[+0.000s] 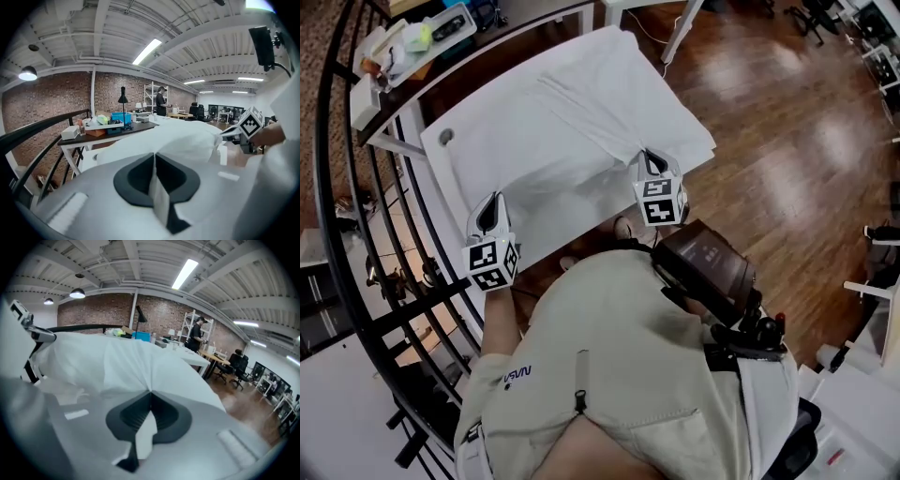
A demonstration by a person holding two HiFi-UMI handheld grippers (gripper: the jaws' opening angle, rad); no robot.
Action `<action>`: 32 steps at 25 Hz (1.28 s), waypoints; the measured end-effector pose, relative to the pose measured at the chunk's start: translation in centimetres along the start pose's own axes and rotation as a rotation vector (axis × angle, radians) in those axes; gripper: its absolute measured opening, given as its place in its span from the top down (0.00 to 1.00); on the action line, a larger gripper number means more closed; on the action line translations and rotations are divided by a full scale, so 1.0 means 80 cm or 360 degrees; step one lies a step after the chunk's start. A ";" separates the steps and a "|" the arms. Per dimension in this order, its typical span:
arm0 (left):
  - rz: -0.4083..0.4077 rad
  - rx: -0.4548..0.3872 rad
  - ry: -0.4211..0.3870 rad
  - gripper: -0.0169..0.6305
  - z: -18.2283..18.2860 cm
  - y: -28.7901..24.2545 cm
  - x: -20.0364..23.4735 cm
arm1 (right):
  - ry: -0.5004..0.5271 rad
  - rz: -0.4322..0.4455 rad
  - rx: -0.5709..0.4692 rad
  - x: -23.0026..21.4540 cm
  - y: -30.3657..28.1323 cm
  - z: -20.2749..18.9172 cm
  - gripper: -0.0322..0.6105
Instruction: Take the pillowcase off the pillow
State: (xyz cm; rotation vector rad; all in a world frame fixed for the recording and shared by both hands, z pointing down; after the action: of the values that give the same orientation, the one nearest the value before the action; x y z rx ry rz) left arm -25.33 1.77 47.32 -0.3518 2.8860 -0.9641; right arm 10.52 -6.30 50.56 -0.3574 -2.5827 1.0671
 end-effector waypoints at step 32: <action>-0.0297 -0.0097 0.0080 0.75 -0.012 0.026 -0.043 | 0.0073 0.0332 -0.0149 0.022 0.057 0.051 0.85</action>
State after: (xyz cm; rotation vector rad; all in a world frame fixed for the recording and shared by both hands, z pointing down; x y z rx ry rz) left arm -22.50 4.79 46.86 -0.6199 2.9752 -0.9236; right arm 7.79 -5.12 44.94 -0.6788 -2.6038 0.9931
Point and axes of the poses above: the fingertips, and each gripper's own axes: y backward along the fingers, x to its left, z out of its top, the point moved 8 cm from there along y, backward along the fingers, and after that the axes turned 12 degrees about x, right-handed, at the moved point
